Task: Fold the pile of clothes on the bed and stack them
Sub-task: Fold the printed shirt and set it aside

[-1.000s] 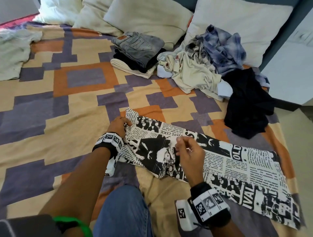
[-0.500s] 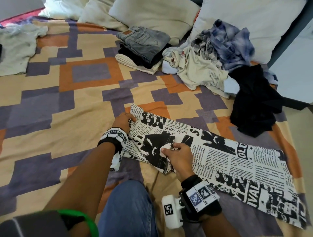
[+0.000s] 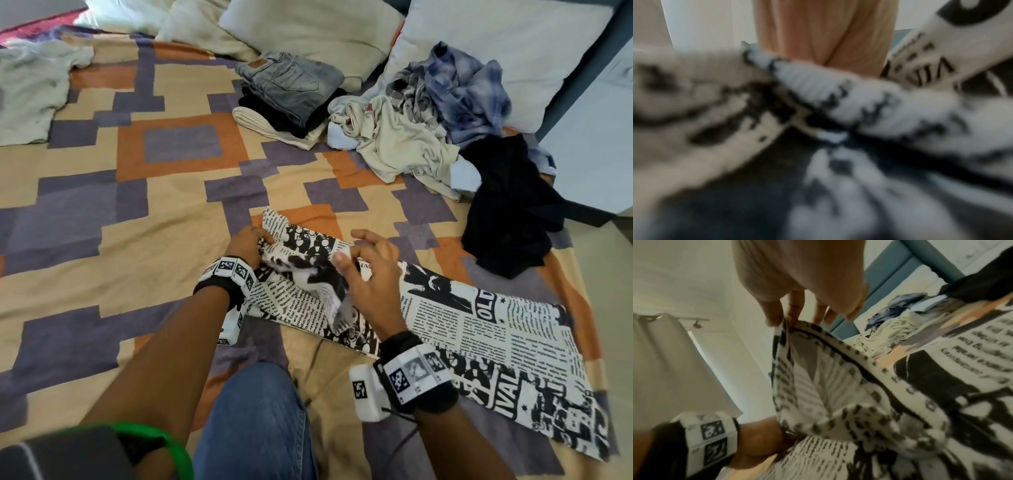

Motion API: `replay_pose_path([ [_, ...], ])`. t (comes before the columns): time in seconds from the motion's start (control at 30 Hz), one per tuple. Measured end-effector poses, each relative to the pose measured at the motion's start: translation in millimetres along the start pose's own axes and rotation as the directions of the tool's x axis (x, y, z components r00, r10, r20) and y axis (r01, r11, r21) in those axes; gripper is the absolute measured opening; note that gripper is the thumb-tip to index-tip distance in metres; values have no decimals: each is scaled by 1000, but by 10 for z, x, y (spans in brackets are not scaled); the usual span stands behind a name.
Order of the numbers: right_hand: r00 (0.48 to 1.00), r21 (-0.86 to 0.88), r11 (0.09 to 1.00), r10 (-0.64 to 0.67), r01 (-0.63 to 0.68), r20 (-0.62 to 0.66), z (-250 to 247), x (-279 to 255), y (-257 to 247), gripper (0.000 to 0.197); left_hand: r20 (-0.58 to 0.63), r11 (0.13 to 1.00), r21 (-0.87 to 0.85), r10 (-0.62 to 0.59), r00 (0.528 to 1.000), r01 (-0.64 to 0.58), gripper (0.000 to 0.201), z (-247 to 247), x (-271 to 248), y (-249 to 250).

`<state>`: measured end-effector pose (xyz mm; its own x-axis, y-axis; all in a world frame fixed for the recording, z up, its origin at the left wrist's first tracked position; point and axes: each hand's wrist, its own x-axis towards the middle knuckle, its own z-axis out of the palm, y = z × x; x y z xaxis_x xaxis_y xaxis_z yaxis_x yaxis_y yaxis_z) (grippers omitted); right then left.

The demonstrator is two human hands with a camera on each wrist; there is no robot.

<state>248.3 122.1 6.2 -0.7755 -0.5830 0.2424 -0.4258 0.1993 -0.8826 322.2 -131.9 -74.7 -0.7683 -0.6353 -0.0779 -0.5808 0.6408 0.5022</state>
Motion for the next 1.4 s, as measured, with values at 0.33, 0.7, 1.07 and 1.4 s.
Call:
replay_pose_path([
  [0.33, 713, 338, 787, 613, -516, -340, -44, 367, 393, 19, 30, 1000, 10, -27, 999, 27, 47, -9, -11, 20],
  [0.7, 756, 661, 552, 654, -509, 37, -227, 321, 575, 43, -37, 968, 182, 181, 983, -171, 31, -361, 296, 147],
  [1.07, 738, 701, 519, 674, -489, 16, -294, 116, 737, 59, -64, 977, -100, -195, 979, 188, 19, -429, 590, 232],
  [1.4, 777, 677, 570, 630, -466, 4, -283, 15, 767, 61, 42, 937, 77, 339, 940, -342, 24, -362, 358, 224],
])
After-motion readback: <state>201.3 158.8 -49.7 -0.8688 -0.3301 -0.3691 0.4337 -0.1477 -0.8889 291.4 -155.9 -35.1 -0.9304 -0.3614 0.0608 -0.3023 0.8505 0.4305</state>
